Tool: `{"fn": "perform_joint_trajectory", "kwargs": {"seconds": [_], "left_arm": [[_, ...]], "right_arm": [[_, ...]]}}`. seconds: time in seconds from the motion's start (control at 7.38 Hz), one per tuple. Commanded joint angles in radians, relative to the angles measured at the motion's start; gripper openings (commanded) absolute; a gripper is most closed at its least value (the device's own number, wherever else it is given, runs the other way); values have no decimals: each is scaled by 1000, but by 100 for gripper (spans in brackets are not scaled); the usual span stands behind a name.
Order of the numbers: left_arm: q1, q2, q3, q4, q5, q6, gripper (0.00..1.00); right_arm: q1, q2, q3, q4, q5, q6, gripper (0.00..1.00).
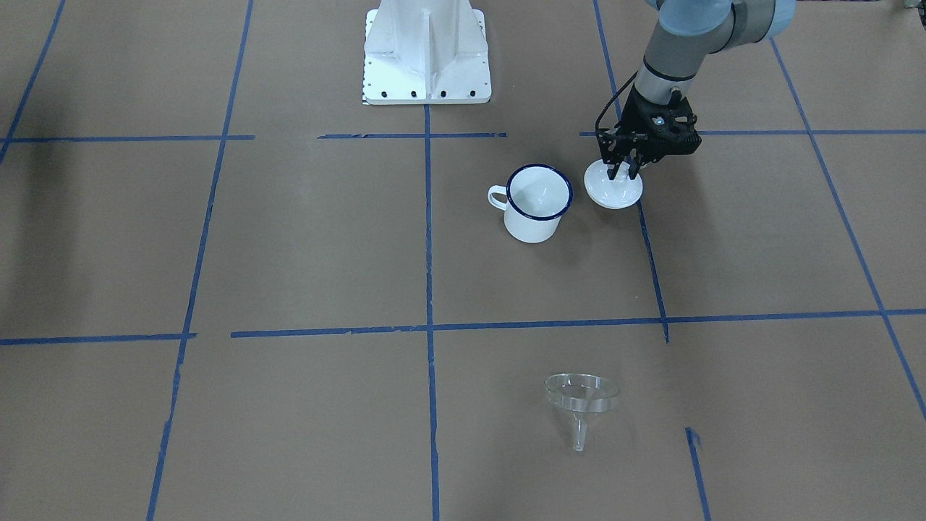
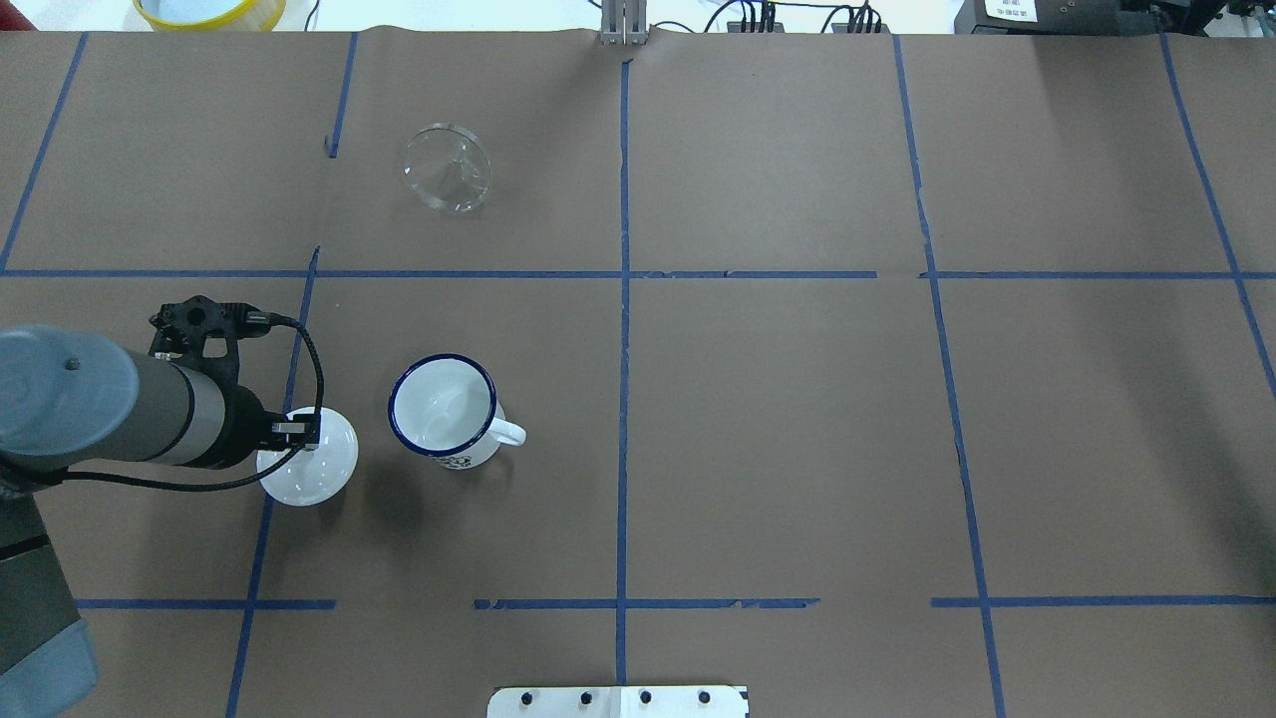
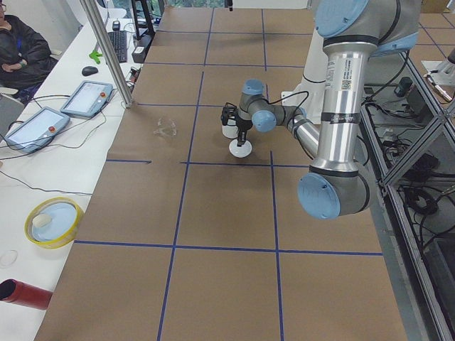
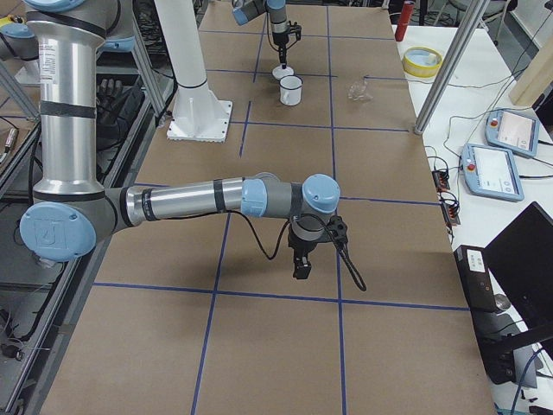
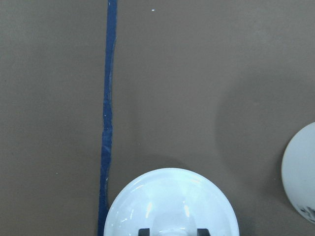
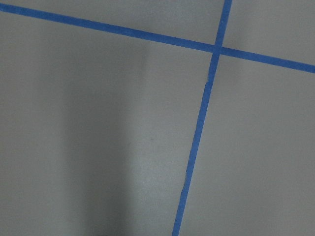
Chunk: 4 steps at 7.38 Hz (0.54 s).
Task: Remove funnel from cup
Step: 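Lift the white lid off the table with the left gripper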
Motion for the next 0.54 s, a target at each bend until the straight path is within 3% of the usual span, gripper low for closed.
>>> {"fn": "perform_joint_trajectory", "kwargs": {"seconds": [0.0, 0.27, 0.41], "left_arm": [[-82, -29, -169, 217, -61, 47, 0], [-96, -259, -112, 392, -77, 47, 0], [-90, -361, -31, 417, -106, 34, 0]], "right_arm": [[0, -1, 0, 0, 0, 0, 100], [0, -1, -1, 0, 0, 0, 100], [0, -1, 0, 0, 0, 0, 100]]}}
